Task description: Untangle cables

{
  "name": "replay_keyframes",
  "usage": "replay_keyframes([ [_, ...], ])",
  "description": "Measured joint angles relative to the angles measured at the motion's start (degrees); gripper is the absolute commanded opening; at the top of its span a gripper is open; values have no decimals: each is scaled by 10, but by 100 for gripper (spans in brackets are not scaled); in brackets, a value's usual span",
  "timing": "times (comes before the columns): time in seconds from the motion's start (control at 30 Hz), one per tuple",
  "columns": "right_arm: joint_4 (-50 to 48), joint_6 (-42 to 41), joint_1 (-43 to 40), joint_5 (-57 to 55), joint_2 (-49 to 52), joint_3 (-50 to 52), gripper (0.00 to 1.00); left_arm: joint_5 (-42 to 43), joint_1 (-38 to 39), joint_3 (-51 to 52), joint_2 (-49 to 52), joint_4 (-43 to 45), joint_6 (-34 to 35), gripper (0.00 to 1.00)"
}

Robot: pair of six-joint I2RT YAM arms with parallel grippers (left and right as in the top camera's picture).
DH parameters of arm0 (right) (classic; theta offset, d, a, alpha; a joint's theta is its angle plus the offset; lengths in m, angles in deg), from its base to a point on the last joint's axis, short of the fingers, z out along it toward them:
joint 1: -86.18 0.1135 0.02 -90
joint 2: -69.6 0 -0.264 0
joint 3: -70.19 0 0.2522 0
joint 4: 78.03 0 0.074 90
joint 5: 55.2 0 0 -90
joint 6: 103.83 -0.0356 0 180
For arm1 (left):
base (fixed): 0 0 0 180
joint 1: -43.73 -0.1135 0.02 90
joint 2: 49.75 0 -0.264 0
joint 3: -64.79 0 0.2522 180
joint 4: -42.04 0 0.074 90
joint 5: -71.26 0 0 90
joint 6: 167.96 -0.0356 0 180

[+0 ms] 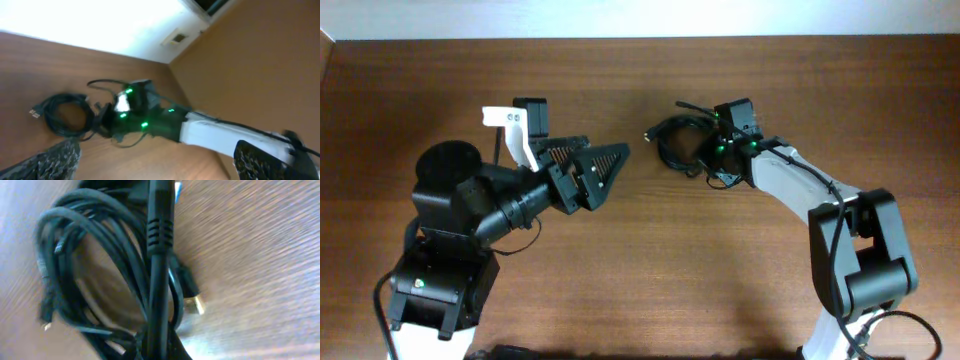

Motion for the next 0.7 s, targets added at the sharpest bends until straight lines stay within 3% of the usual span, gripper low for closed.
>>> replay_keyframes([
  [0.17, 91, 116, 0, 40, -189, -11, 4, -90, 0, 0, 0, -43, -6, 99],
  [0.3, 171, 190, 0, 50, -297, -14, 4, -104, 0, 0, 0, -54, -8, 99],
  [0.4, 205, 224, 0, 77, -356, -14, 4, -99, 0, -2, 0, -86, -46, 99],
  [0.5, 206, 245, 0, 123, -400, -14, 4, -14, 0, -1, 0, -114, -158, 99],
  [0.57, 189, 265, 0, 178, -415, -14, 4, 86, 0, -2, 0, -122, -261, 99],
  [0.7, 136, 280, 0, 290, -432, -14, 4, 167, 0, -2, 0, -137, -349, 99],
])
